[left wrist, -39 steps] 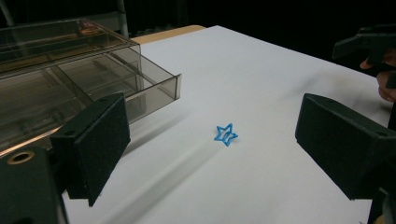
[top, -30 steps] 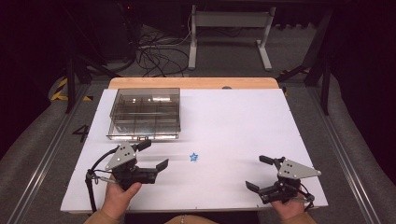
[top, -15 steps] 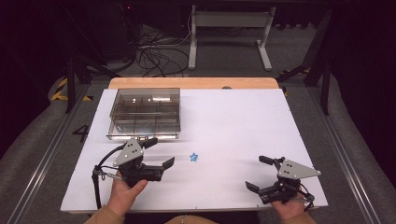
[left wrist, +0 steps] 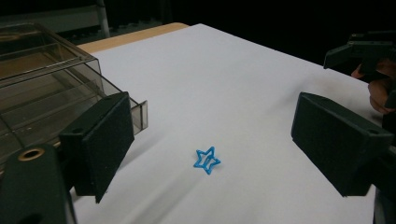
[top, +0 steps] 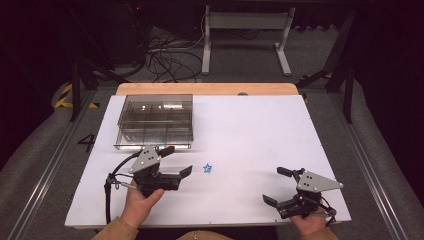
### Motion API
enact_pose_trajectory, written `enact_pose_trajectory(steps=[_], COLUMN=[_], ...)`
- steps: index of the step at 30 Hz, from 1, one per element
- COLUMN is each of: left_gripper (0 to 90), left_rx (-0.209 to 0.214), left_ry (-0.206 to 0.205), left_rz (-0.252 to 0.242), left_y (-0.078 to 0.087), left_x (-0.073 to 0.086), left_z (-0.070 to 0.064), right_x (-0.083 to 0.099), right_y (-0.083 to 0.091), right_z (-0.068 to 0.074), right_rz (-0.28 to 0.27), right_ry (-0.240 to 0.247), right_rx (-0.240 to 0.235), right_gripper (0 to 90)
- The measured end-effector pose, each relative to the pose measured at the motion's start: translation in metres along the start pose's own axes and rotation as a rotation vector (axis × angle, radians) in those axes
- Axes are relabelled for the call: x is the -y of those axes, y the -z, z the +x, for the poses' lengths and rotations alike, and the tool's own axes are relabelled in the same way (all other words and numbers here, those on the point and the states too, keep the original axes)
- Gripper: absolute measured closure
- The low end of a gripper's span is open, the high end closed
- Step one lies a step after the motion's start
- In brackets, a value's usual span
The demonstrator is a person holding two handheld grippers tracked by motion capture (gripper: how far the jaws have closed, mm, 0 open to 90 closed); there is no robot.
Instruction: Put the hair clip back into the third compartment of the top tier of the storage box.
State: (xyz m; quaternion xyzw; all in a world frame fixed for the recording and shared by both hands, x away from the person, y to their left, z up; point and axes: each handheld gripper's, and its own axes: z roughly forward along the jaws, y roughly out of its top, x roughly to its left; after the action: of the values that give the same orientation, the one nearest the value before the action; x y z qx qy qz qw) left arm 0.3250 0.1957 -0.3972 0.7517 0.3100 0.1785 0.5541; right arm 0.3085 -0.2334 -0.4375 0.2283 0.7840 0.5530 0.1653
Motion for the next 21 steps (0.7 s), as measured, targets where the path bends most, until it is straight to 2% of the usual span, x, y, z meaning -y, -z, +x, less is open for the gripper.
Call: enact_pose_trajectory(steps=[2,8,9,12,21], left_gripper=[16.7,17.3,17.4,17.8,18.9], left_rx=[0.003,0.0,0.002,0.001,0.029], left_ry=[0.007,-0.014,-0.004,-0.01,-0.026], left_rz=[0.004,0.044,0.052,0.072,0.149], left_y=[-0.005,-0.023,-0.026,-0.034,-0.058], left_x=[-0.001,0.001,0.001,0.001,0.004], left_z=[0.0,0.0,-0.001,0.0,-0.004], right_x=[0.0,0.0,0.0,0.0,0.001], right_y=[0.0,0.0,0.0,0.0,0.0], right_z=[0.0,-0.001,-0.001,-0.001,0.0], right_rz=[-0.001,0.002,0.002,0.002,0.005], right_ry=[0.0,-0.001,-0.001,-0.001,-0.002], right_rx=[0.0,0.0,-0.001,-0.002,-0.006], right_gripper=[0.3,0.3,0.3,0.3,0.3])
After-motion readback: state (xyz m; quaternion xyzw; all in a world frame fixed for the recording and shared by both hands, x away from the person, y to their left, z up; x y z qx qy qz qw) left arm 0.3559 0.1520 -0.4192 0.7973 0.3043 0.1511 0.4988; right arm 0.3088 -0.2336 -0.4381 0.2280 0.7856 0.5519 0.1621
